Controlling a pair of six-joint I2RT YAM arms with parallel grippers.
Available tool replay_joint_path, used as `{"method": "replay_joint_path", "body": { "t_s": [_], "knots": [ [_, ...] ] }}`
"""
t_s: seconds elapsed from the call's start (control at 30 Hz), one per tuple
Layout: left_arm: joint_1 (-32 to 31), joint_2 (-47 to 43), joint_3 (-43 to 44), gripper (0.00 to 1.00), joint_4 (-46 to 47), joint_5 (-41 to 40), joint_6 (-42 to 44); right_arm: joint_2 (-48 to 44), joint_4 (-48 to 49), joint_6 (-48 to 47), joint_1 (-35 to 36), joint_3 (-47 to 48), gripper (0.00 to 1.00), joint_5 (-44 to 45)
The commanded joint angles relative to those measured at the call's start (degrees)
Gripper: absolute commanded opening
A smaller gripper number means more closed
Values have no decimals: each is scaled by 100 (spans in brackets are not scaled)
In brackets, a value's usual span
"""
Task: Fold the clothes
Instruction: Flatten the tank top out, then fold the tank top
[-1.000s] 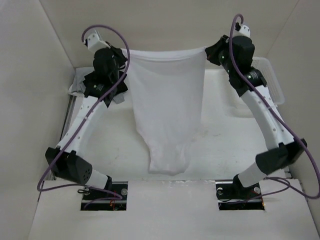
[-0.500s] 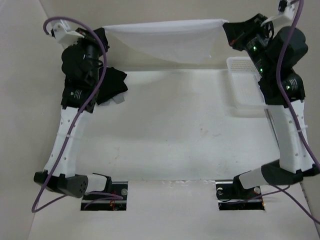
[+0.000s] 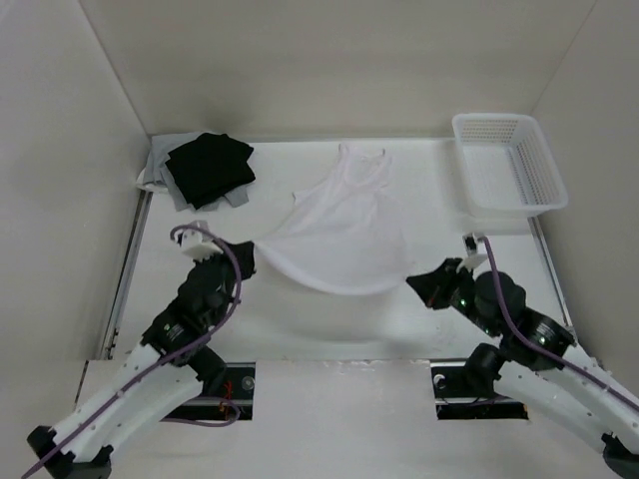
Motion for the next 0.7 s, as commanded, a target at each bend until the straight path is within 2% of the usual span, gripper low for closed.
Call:
{"method": "replay_joint_path", "body": {
  "t_s": [0.0,0.07,0.17,0.27,0.33,0.4,0.47,0.6,0.67],
  "knots": [
    [-649,-1247,-228,0,-1310,-893,-736,-810,-547,1052,1079,-258,0,534],
    [-1053,-1853,-176,0,-2242,-1044,-1324,-1049,-1065,1693,2028,-495,0,657],
    [-1511,-2295,-114,0,-3027,-1106,-1827,-884,-1585,2703,3530,-733,0,1069],
    [-1767,-2288,-158,0,-3372,-1079,-2135,-165,-1788,3592,5034,-594,0,1727],
    [-1829,-2130,-237,0,-3242,-1149,-2154,310,-1876,3945,5651,-339,0,2255],
    [-1847,-1762,-307,0,-2716,-1316,-1927,531,-1894,3973,5567,-189,0,2511],
    [-1838,-1131,-264,1,-1883,-1439,-1514,602,-1702,3649,4946,-188,0,2547],
    [-1339,451,-9,1,341,-1440,-345,725,-431,1974,2786,-329,0,1882],
    [-786,1374,210,1,1300,-1028,-45,883,483,1094,1591,-373,0,1285]
  ]
}}
